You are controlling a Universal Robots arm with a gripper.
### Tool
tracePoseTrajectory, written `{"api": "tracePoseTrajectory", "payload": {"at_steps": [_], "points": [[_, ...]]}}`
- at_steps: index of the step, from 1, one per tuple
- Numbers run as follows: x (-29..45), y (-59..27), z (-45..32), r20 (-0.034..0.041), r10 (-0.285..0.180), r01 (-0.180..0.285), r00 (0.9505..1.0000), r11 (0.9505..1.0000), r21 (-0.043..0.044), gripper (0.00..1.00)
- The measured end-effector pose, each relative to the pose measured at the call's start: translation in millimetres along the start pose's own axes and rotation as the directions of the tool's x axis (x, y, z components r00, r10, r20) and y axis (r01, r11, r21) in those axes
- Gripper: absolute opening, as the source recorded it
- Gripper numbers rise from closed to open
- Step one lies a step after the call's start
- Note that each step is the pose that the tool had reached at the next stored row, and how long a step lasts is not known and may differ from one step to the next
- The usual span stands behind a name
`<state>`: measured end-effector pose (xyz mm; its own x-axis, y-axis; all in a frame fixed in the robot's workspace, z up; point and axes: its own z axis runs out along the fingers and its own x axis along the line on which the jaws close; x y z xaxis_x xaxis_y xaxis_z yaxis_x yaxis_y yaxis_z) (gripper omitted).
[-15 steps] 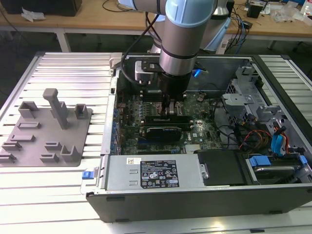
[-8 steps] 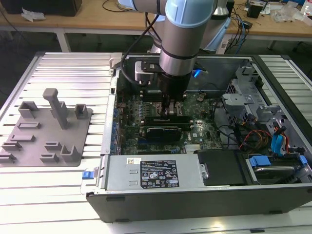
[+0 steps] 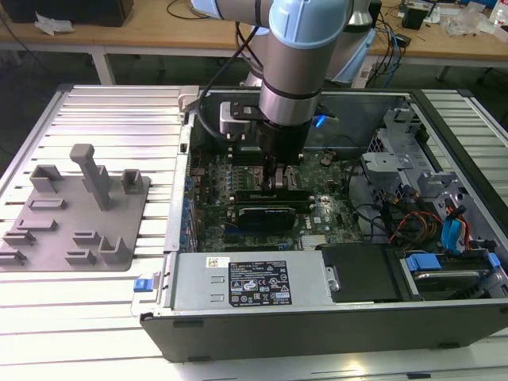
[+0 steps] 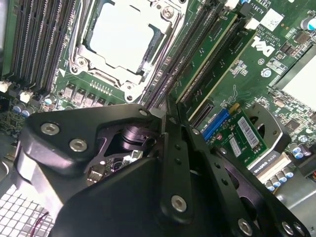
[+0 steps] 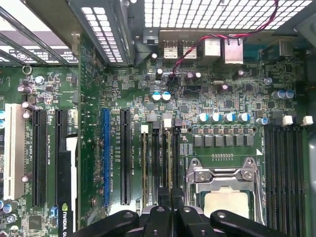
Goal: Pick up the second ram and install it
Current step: 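Insert the second ram into the second slot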
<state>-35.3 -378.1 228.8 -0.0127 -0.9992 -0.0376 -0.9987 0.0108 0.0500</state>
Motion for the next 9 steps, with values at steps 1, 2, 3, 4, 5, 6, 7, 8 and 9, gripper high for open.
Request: {"api": "tracePoseTrajectory", "payload": {"at_steps": [1,2,3,4,5,6,7,8,9], "points": [[0.1,0.0,1.0,-0.0003,0.0,0.0,1.0,1.0,-0.0001,0.09],[0.1,0.0,1.1,-0.0004,0.0,0.0,1.0,1.0,-0.0002,0.09],[0.1,-0.1,1.5,-0.0001,0.0,0.0,1.0,1.0,-0.0001,0.09],[0.1,-0.1,2.3,-0.0001,0.0,0.0,1.0,1.0,-0.0001,0.09],[0.1,-0.1,2.3,-0.0003,0.0,0.0,1.0,1.0,-0.0001,0.09],[0.1,-0.1,2.4,-0.0002,0.0,0.0,1.0,1.0,-0.0001,0.09],[0.1,-0.1,2.5,0.0001,0.0,0.0,1.0,1.0,0.0,0.11],[0.1,-0.1,2.5,0.0,0.0,0.0,1.0,1.0,0.0,0.11],[0.1,-0.1,2.5,-0.0001,0.0,0.0,1.0,1.0,0.0,0.17]]}}
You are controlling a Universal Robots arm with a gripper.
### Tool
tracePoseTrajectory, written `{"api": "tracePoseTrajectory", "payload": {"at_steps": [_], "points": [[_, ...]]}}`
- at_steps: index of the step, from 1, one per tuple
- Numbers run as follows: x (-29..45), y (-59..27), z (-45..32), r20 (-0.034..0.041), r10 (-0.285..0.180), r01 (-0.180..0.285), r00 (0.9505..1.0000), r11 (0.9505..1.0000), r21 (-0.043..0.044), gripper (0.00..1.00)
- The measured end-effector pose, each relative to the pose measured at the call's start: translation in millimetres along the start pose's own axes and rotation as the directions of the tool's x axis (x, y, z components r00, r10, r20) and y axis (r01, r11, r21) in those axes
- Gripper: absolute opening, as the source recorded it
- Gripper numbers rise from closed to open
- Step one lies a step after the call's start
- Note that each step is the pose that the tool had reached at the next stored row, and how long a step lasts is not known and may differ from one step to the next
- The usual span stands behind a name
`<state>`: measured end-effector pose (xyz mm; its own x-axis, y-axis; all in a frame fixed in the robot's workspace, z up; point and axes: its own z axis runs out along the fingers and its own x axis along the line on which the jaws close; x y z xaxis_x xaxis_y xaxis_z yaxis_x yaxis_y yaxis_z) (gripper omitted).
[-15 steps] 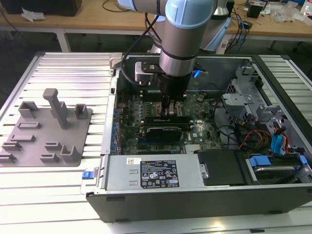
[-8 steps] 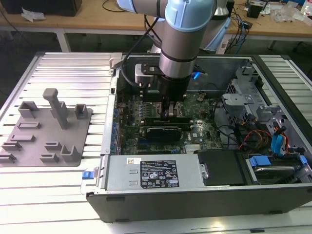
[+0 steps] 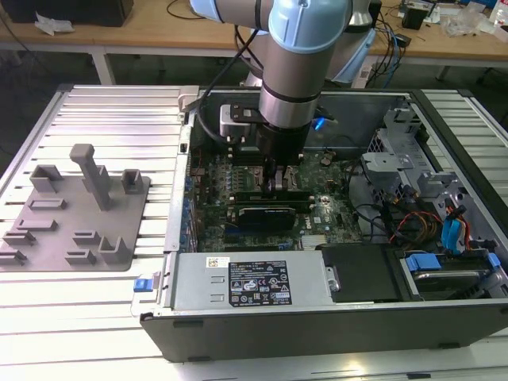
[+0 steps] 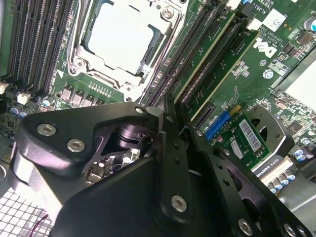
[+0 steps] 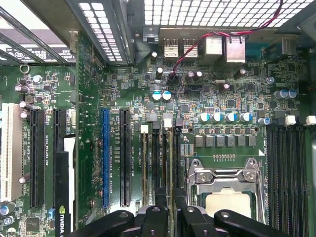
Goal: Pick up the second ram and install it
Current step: 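Insert the second ram into the second slot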
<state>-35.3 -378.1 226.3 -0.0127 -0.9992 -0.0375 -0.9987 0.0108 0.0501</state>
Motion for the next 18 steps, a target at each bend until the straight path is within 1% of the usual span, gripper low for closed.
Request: {"api": "tracePoseTrajectory", "payload": {"at_steps": [2,3,5,7,8,10,11,13,14,15,18], "points": [[0.0,0.0,0.0,-0.0001,0.0,0.0,1.0,1.0,-0.0001,0.17],[-0.1,0.2,-3.2,0.0,0.0,0.0,1.0,1.0,0.0,0.17],[-0.3,0.4,-7.0,0.0,0.0,0.0,1.0,1.0,0.0,0.17],[-0.6,0.8,-15.7,-0.0001,0.0,0.0,1.0,1.0,0.0,0.17],[-0.7,0.9,-17.3,-0.0001,0.0,0.0,1.0,1.0,0.0,0.17],[-0.7,-0.3,-17.5,0.0,0.0,0.0,1.0,1.0,0.0,0.17],[-0.7,-3.2,-17.7,-0.0002,0.0,0.0,1.0,1.0,-0.0001,0.17],[-0.7,-3.6,-17.7,-0.0001,0.0,0.0,1.0,1.0,0.0,0.17],[-0.7,-3.8,-17.7,-0.0001,0.0,0.0,1.0,1.0,-0.0001,0.16],[-0.7,-4.0,-17.7,-0.0001,0.0,0.0,1.0,1.0,0.0,0.09],[-1.4,-4.3,-17.6,0.0,0.0,0.0,1.0,1.0,0.0,0.08]]}}
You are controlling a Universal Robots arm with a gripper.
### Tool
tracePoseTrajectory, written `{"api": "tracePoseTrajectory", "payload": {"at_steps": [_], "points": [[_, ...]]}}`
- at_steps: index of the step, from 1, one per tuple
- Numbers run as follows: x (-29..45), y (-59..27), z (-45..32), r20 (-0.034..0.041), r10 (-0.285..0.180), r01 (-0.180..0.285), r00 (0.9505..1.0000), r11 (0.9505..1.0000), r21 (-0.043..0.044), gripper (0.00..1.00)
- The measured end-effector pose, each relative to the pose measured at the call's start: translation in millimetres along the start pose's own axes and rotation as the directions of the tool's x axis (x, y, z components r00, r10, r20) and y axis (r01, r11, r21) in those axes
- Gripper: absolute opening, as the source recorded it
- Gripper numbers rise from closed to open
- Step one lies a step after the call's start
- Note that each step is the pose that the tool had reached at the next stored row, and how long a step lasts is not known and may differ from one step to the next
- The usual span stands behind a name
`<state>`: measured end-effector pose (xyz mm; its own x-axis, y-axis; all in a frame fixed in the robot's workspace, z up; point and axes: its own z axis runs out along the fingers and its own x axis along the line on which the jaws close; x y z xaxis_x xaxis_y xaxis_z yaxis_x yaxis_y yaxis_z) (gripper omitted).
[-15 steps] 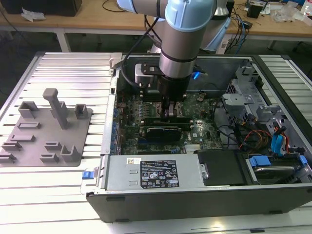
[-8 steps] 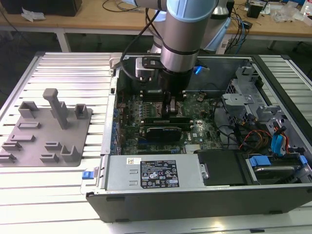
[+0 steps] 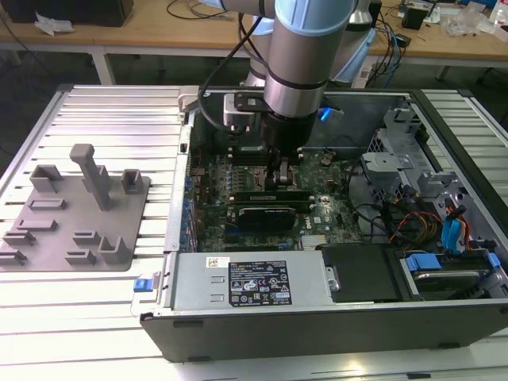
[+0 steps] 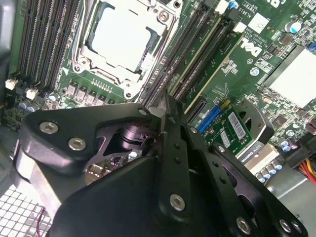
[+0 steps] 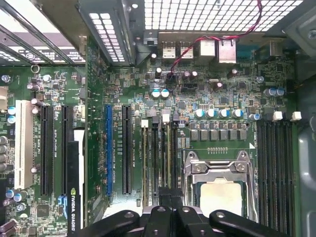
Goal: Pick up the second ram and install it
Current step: 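Insert the second ram into the second slot, then press down the second ram until it locks into place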
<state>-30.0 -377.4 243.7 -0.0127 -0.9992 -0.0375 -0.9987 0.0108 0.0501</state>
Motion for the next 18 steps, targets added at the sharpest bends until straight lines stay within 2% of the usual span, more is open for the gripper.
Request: {"api": "tracePoseTrajectory", "payload": {"at_steps": [3,6,18], "points": [[-1.4,-0.3,0.0,-0.0001,0.0,0.0,1.0,1.0,-0.0001,0.08],[-1.6,-9.1,-0.4,-0.0001,0.0,0.0,1.0,1.0,-0.0005,0.08],[-1.6,-9.5,-0.4,0.0,0.0,0.0,1.0,1.0,-0.0004,0.08]]}}
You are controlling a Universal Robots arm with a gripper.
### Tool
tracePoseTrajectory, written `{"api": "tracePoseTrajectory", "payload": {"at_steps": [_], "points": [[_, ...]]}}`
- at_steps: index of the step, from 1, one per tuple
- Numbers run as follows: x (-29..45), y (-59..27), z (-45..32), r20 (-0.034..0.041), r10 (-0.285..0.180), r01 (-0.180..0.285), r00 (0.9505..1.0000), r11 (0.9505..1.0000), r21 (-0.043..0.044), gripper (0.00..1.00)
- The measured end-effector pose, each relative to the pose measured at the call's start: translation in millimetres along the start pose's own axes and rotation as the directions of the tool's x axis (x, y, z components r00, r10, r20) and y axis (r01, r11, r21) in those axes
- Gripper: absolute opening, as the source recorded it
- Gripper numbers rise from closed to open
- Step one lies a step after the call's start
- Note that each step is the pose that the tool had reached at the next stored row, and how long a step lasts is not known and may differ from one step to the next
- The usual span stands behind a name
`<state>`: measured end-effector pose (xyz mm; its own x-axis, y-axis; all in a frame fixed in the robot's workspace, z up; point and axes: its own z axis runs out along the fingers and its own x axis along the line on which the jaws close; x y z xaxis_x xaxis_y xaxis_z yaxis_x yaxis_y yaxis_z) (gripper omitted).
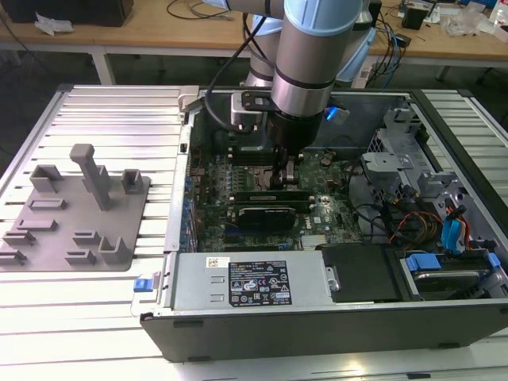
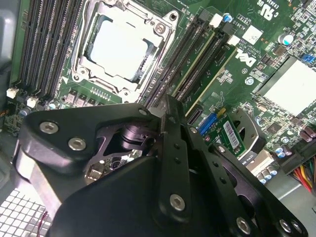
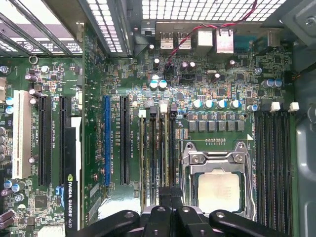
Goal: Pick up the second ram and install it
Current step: 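Press down the second ram until it locks into place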
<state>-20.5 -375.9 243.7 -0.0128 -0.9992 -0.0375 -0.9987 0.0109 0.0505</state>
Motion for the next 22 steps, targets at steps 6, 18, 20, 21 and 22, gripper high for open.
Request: {"api": "tracePoseTrajectory", "payload": {"at_steps": [6,18,20,21,22], "points": [[-0.1,-7.8,-0.4,0.0,0.0,0.0,1.0,1.0,0.0,0.08],[-0.6,-41.9,-2.1,0.0,0.0,0.0,1.0,1.0,0.0,0.08],[-0.6,-43.2,-2.1,0.0001,0.0,0.0,1.0,1.0,0.0,0.08],[-0.6,-44.4,-2.2,0.0001,0.0,0.0,1.0,1.0,0.0,0.08],[-0.6,-47.0,-2.3,0.0,0.0,0.0,1.0,1.0,0.0,0.08]]}}
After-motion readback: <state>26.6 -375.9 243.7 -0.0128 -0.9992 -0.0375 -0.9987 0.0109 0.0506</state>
